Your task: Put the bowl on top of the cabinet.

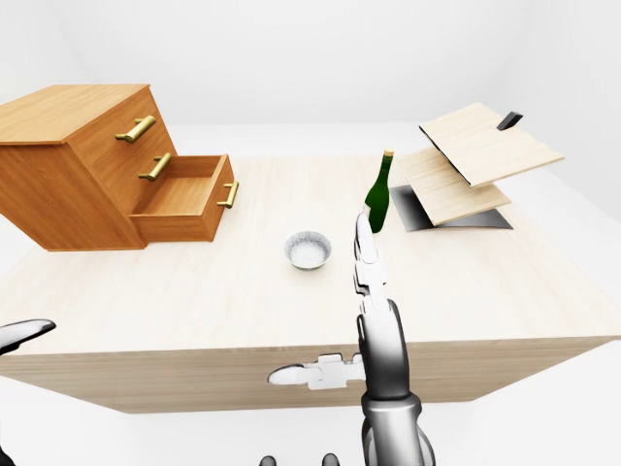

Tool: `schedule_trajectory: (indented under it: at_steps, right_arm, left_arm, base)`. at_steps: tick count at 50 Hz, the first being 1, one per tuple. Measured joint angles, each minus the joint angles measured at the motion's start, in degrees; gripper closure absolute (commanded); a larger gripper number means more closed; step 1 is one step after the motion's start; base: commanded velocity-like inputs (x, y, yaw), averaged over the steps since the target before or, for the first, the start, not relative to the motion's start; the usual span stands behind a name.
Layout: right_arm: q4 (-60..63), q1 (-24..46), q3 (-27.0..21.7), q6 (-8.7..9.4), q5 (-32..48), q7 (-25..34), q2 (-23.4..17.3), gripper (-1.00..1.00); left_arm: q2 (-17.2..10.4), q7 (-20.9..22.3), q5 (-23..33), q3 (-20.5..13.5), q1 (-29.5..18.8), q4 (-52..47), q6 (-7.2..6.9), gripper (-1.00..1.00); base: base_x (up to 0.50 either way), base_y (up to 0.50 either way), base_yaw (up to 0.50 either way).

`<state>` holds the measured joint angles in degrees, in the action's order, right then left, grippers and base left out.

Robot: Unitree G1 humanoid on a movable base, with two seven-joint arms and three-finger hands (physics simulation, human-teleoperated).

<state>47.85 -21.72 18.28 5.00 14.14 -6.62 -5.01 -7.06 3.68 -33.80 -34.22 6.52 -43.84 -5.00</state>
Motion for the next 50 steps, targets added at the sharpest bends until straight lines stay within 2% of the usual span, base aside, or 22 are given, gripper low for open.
schedule_trajectory:
  at_steps: [20,50]
  right_arm:
    - [0.34,-0.41,0.41,0.0,3.47,0.14,-0.51,-1.0]
    - [0.45,-0.42,0.67,0.0,4.12,0.32,0.03,-1.0]
  left_arm:
    - [-1.32,-1.38,-4.1,-3.24,0.01,-1.3,0.0,-1.0]
    - [-1.96,-1.83,-4.95,-4.15,-0.05,-1.37,0.0,-1.0]
  base:
    - [0.0,0.45,0.0]
    - [0.0,0.47,0.0]
